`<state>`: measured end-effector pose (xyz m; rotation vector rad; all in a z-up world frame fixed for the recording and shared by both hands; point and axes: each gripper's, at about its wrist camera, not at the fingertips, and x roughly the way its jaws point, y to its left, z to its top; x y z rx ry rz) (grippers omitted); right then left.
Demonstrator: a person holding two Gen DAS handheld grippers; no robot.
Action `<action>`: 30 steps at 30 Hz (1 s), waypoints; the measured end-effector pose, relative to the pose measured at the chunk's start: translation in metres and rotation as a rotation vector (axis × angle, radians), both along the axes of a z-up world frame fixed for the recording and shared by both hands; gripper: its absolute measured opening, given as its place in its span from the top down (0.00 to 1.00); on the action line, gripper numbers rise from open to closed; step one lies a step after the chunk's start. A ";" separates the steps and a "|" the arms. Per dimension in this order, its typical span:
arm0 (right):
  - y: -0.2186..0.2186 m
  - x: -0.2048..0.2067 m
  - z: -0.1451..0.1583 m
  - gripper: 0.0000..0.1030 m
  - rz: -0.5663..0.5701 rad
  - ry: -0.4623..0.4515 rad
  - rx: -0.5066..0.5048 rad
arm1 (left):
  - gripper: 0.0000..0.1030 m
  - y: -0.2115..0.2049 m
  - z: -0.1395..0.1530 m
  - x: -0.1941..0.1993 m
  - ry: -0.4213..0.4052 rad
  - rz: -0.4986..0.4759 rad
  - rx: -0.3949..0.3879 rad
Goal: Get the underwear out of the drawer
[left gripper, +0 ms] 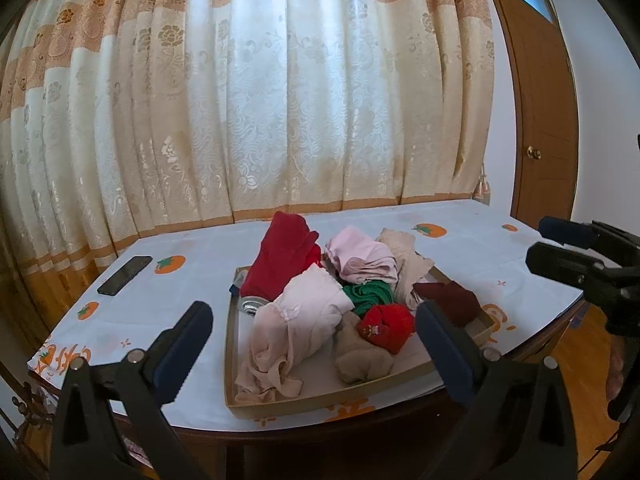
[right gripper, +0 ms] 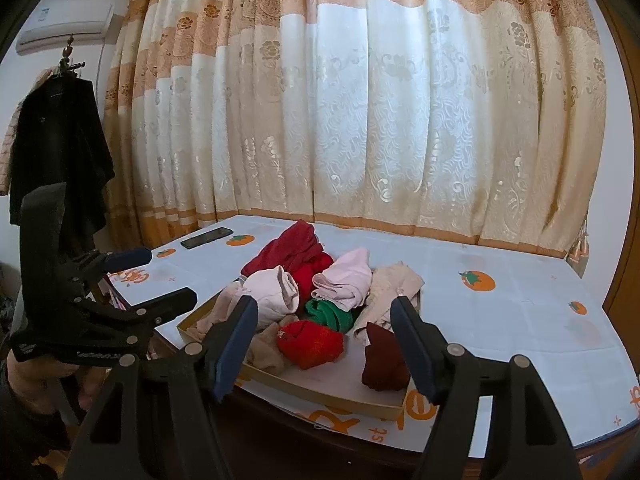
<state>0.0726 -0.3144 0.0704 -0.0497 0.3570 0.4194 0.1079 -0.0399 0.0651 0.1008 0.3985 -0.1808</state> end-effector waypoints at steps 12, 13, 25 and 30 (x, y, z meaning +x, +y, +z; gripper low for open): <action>0.001 -0.002 -0.001 0.30 0.009 -0.002 -0.006 | 0.00 -0.002 0.001 -0.002 0.009 -0.016 0.000; 0.001 -0.002 0.000 0.30 0.011 -0.002 -0.007 | 0.00 -0.002 0.001 -0.003 0.010 -0.016 0.000; 0.001 0.003 0.005 0.30 0.011 -0.008 -0.017 | 0.00 0.002 0.018 0.002 0.001 0.014 0.000; 0.001 0.003 0.005 0.30 0.013 -0.007 -0.025 | 0.00 0.000 0.018 0.003 0.005 0.013 0.008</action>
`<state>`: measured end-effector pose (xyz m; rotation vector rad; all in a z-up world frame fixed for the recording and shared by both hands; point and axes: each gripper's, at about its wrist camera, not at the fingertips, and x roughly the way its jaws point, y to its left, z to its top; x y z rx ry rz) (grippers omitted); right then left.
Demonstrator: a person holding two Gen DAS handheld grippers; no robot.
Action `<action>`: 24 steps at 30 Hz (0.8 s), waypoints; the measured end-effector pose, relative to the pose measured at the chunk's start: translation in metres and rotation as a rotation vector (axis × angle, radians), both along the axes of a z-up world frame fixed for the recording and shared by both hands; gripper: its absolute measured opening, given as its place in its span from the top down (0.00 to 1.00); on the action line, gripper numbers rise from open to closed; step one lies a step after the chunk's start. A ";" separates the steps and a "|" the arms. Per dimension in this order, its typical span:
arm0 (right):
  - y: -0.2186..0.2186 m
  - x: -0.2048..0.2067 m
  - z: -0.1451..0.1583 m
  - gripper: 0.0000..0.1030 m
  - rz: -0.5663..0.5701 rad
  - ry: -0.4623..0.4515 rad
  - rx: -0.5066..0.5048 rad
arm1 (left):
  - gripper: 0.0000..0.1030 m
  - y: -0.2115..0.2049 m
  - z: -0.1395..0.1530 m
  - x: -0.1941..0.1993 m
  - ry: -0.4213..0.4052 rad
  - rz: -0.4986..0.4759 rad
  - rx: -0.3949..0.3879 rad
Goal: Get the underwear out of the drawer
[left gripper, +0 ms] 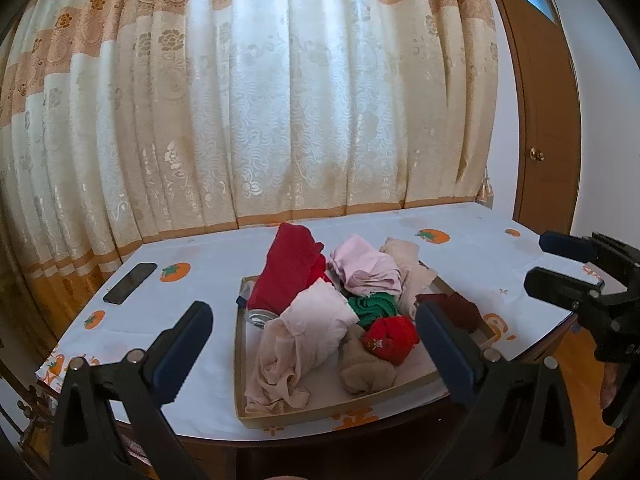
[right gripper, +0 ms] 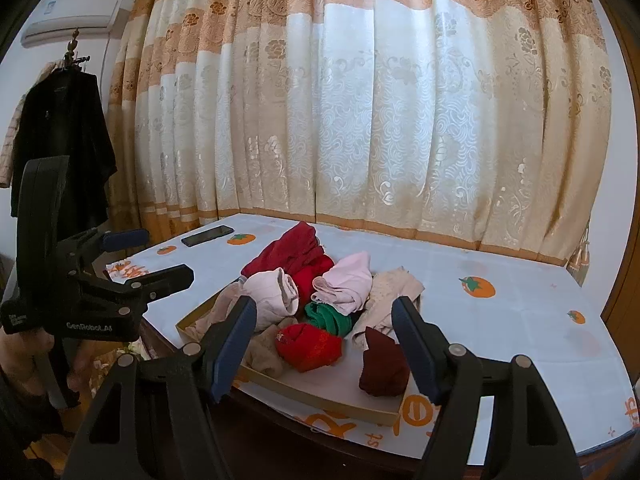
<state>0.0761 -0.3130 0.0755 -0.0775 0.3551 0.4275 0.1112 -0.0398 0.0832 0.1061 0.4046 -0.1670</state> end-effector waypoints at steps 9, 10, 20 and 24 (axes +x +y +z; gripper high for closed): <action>0.002 0.000 0.000 0.30 0.004 0.003 -0.009 | 0.00 -0.003 -0.001 0.002 0.004 0.003 0.010; 0.002 0.000 0.000 0.30 0.005 0.004 -0.011 | 0.00 -0.002 -0.001 0.002 0.003 0.002 0.010; 0.003 0.005 -0.003 0.30 0.001 0.011 -0.014 | 0.00 0.000 -0.002 0.007 0.023 0.005 -0.016; 0.003 0.005 -0.003 0.30 0.004 0.014 -0.020 | 0.00 0.001 -0.002 0.009 0.032 0.001 -0.032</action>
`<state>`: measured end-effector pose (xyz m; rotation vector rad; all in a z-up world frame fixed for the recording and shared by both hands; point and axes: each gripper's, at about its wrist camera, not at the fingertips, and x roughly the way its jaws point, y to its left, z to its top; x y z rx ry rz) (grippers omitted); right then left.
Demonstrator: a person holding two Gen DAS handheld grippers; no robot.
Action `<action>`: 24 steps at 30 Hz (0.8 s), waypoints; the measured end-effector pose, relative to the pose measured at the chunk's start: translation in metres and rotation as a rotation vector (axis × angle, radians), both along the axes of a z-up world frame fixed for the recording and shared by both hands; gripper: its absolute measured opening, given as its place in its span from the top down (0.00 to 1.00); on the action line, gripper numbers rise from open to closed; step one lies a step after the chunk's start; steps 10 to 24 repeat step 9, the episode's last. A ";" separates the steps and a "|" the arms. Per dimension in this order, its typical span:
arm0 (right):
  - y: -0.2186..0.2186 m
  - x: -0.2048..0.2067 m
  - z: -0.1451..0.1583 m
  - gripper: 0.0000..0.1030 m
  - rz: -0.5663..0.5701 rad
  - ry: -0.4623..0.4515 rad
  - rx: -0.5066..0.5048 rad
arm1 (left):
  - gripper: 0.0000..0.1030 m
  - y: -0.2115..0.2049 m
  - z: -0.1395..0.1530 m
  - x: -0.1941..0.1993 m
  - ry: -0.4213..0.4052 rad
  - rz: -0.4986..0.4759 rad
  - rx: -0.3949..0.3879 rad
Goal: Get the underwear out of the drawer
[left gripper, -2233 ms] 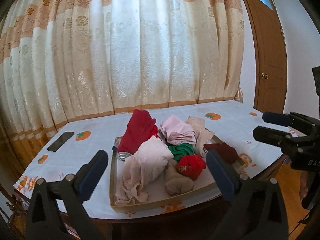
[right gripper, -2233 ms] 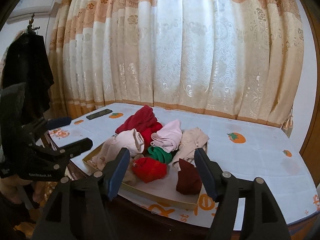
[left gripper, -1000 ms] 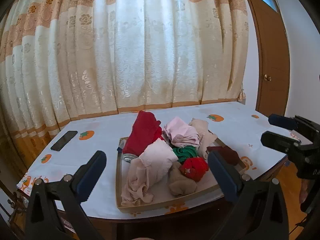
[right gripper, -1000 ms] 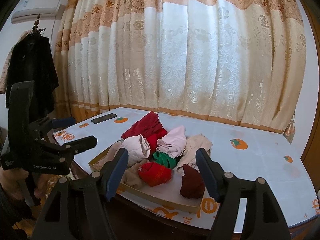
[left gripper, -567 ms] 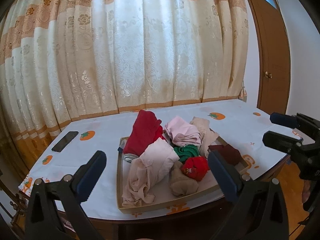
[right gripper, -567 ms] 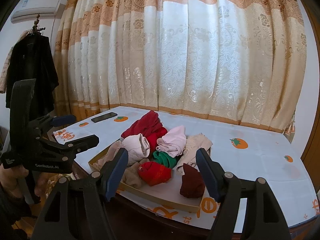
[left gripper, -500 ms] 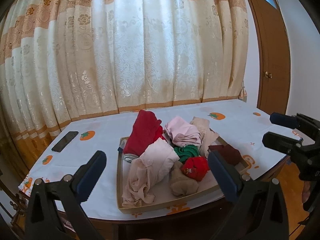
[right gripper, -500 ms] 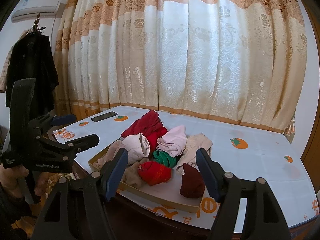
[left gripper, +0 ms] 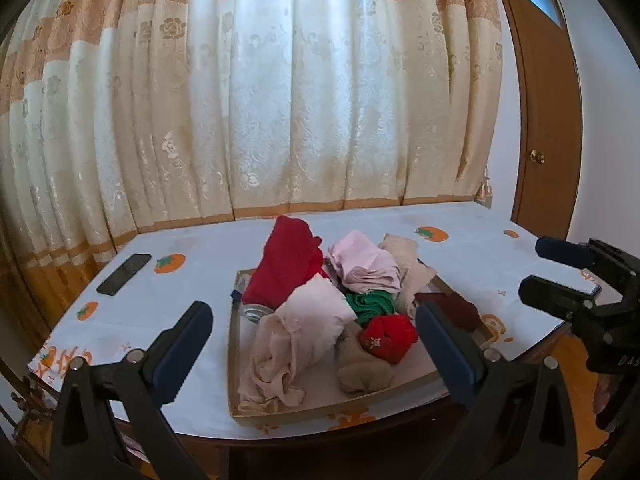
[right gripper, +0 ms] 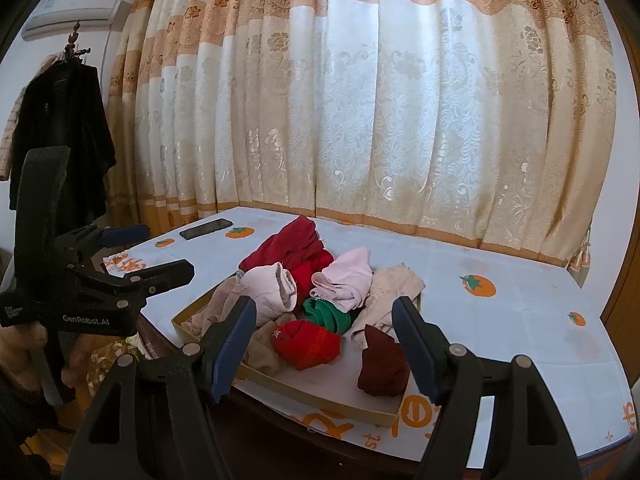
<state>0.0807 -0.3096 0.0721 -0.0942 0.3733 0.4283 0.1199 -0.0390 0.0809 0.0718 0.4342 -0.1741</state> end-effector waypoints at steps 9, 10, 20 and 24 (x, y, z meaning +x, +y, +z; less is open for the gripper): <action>0.001 0.000 -0.001 0.30 -0.002 0.002 -0.002 | 0.00 -0.004 -0.005 0.000 -0.012 0.015 0.036; 0.001 0.000 -0.001 0.30 -0.002 0.002 -0.002 | 0.00 -0.004 -0.005 0.000 -0.012 0.015 0.036; 0.001 0.000 -0.001 0.30 -0.002 0.002 -0.002 | 0.00 -0.004 -0.005 0.000 -0.012 0.015 0.036; 0.001 0.000 -0.001 0.30 -0.002 0.002 -0.002 | 0.00 -0.004 -0.005 0.000 -0.012 0.015 0.036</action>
